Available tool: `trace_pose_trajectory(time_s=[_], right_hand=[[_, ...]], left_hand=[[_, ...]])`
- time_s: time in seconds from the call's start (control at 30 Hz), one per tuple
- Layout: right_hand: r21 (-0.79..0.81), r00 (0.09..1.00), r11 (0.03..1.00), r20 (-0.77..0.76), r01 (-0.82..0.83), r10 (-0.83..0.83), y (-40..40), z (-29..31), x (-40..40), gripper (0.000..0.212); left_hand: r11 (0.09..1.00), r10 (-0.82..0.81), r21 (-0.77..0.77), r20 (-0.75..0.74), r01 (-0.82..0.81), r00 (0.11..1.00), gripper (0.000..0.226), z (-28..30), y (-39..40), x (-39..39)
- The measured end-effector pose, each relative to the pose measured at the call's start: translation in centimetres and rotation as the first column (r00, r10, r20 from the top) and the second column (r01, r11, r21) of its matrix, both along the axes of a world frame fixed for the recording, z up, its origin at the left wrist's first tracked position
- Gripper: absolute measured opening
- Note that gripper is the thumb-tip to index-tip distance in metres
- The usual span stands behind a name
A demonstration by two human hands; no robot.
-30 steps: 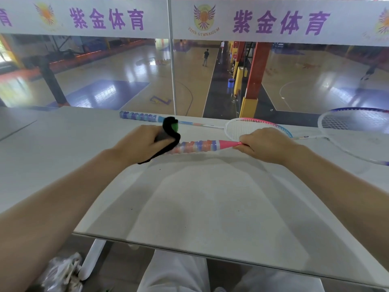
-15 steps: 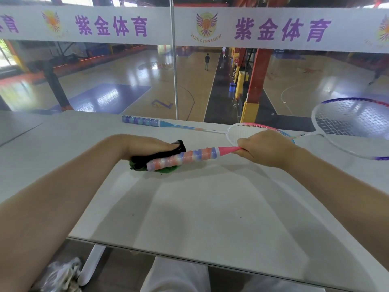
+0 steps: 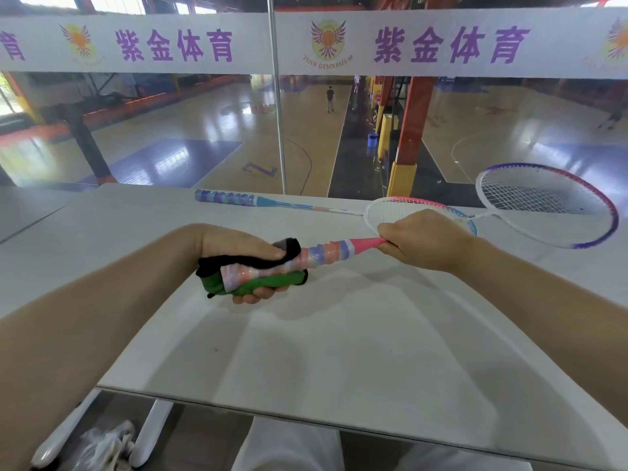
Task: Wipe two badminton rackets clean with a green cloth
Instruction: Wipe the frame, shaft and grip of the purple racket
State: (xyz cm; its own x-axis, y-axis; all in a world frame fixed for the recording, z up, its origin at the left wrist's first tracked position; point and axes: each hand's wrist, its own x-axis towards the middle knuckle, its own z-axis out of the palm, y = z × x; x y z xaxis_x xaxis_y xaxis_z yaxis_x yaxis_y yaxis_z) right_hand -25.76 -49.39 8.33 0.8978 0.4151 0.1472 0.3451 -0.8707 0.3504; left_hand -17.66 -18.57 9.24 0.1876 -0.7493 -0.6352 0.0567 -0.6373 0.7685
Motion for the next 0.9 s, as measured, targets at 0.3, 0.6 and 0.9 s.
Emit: trace_pose_trajectory(time_s=[0.3, 0.6, 0.9], right_hand=[[0.065, 0.98, 0.995, -0.189, 0.079, -0.066, -0.4, -0.4, 0.2, 0.041], [0.07, 0.973, 0.996, -0.228, 0.059, -0.041, 0.3, -0.5, -0.2, 0.043], [0.043, 0.975, 0.999, -0.218, -0.022, 0.03, 2.7, -0.7, -0.4, 0.044]], left_hand=[[0.967, -0.21, 0.254, 0.787, 0.004, 0.58, 0.033, 3.1, -2.5, -2.7], [0.966, -0.234, 0.256, 0.921, -0.031, 0.311, 0.04, 1.1, -4.9, -3.7], [0.972, -0.229, 0.237, 0.938, 0.003, 0.259, 0.037, -0.2, -7.2, -4.4]])
